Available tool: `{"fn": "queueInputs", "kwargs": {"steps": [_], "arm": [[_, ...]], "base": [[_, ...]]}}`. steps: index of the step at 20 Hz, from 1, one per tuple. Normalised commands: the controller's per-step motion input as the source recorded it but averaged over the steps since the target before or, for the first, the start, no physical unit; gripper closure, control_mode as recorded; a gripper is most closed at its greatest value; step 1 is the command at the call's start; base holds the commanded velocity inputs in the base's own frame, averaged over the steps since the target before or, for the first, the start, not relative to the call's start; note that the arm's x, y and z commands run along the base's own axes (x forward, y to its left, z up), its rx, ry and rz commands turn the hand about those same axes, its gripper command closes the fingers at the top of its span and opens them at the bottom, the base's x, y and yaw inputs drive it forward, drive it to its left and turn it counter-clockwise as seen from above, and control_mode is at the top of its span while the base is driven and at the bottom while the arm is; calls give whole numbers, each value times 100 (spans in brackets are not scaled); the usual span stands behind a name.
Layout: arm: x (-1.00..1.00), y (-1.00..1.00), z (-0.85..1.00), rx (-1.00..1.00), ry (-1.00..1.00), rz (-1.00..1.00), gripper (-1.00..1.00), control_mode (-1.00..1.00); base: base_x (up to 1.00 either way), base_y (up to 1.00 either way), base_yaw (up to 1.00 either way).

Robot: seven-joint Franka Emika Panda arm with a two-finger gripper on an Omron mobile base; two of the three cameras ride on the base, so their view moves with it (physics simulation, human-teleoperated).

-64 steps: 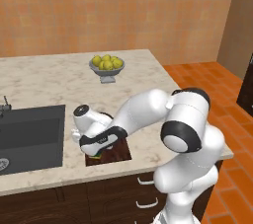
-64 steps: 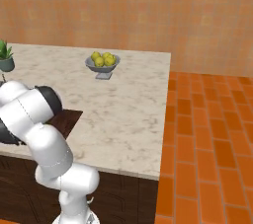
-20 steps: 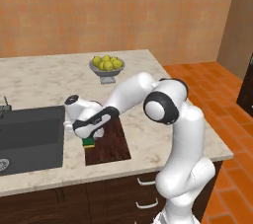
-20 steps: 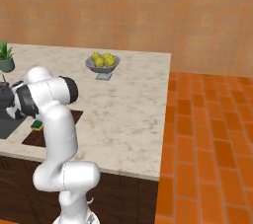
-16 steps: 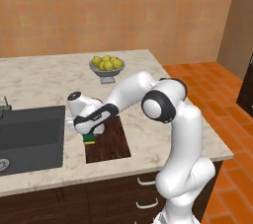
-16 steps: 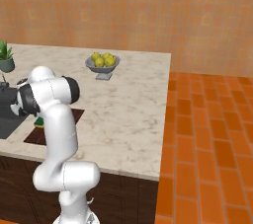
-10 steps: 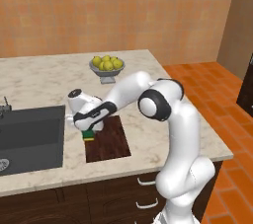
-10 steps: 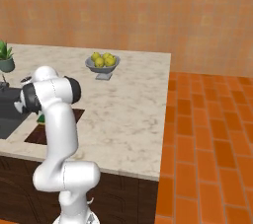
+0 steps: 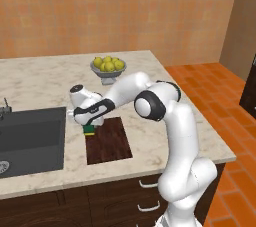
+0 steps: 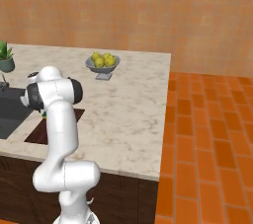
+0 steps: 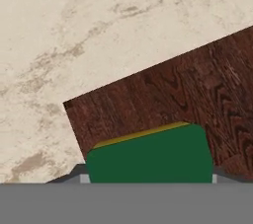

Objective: Pick up the sponge from the counter and clean the cutting board by briefly scrubbing or pressing down on the cutting board. Once finished, release the sponge.

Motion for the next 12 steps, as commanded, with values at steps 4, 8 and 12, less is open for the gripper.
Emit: {"fn": "queueInputs", "kwargs": {"steps": [4,8,12], "arm": [[21,-66,-29,4,0,0,100,-100],[2,-69,-20,4,1,0,100,-100],[0,-47,-2,1,2,0,100,-100]], "base": [[0,0,0],[0,0,0],[0,0,0]]}}
